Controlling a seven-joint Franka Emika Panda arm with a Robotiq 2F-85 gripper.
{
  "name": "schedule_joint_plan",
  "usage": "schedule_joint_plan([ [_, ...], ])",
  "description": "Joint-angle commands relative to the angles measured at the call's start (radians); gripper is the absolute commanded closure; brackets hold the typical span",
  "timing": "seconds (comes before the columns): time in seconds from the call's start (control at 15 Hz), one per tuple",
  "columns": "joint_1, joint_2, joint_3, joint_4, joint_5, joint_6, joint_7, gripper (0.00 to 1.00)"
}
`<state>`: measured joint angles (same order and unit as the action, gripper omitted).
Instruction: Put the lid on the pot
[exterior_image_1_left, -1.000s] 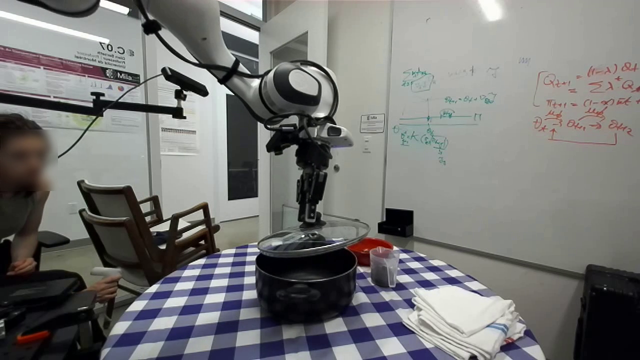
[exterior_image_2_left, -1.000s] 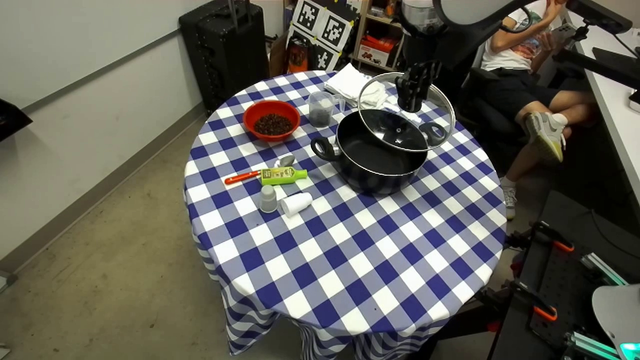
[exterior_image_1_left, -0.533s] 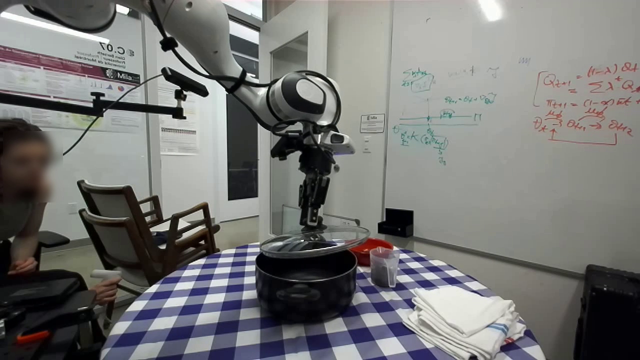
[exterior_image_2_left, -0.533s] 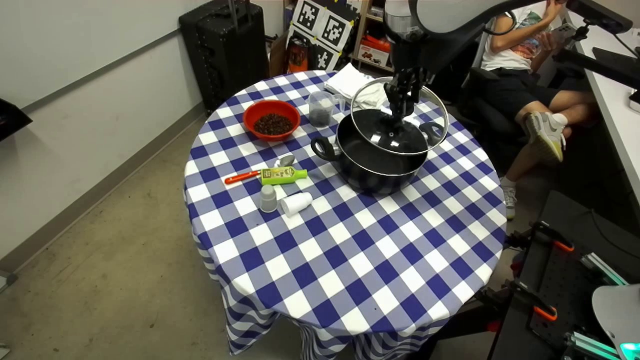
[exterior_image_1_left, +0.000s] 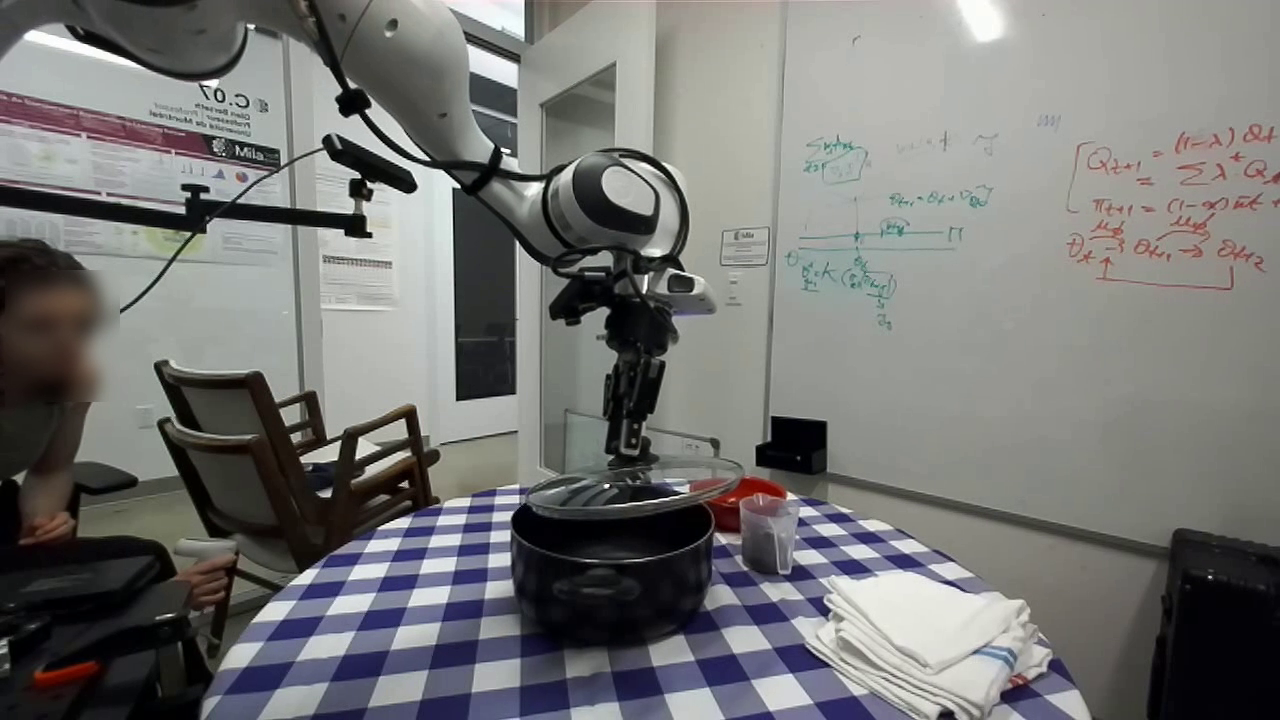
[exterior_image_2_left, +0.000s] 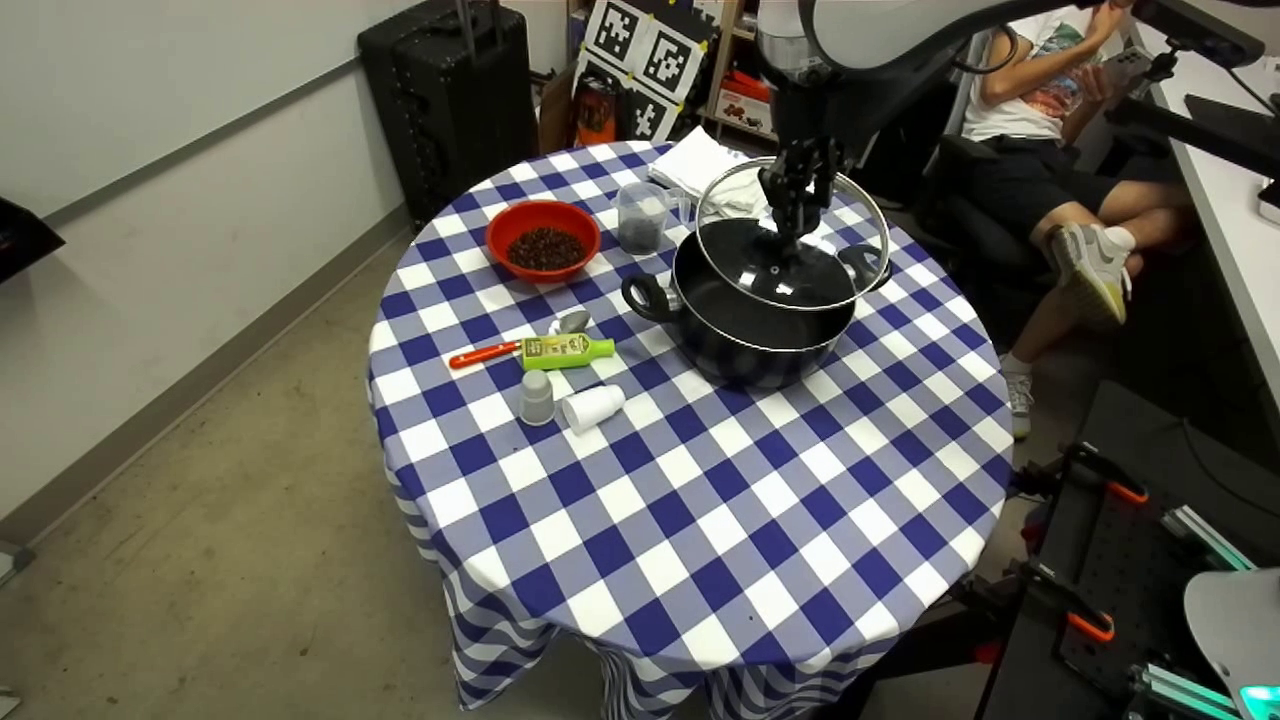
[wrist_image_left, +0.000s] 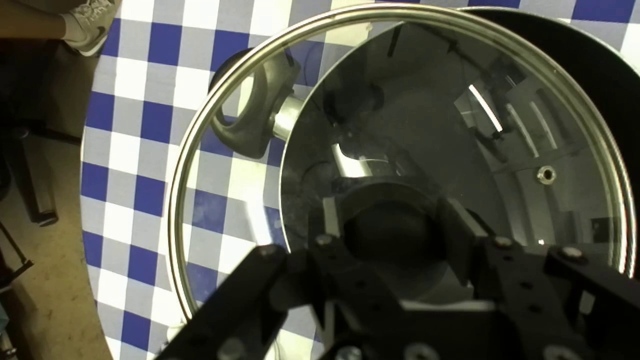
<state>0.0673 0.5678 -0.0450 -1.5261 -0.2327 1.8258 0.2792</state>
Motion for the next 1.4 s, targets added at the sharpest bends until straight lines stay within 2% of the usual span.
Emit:
schedule_joint_plan([
  [0.0,0.014,0.008,-0.004,0.046,0.022,-0.045,0.018,0.75],
  [0.73,0.047,0.04,0.007,0.042,0.054,-0.031,0.052,0.75],
  [1.33,0.041,0.078,-0.006,0.071,0.056,-0.037,0.061,0.75],
])
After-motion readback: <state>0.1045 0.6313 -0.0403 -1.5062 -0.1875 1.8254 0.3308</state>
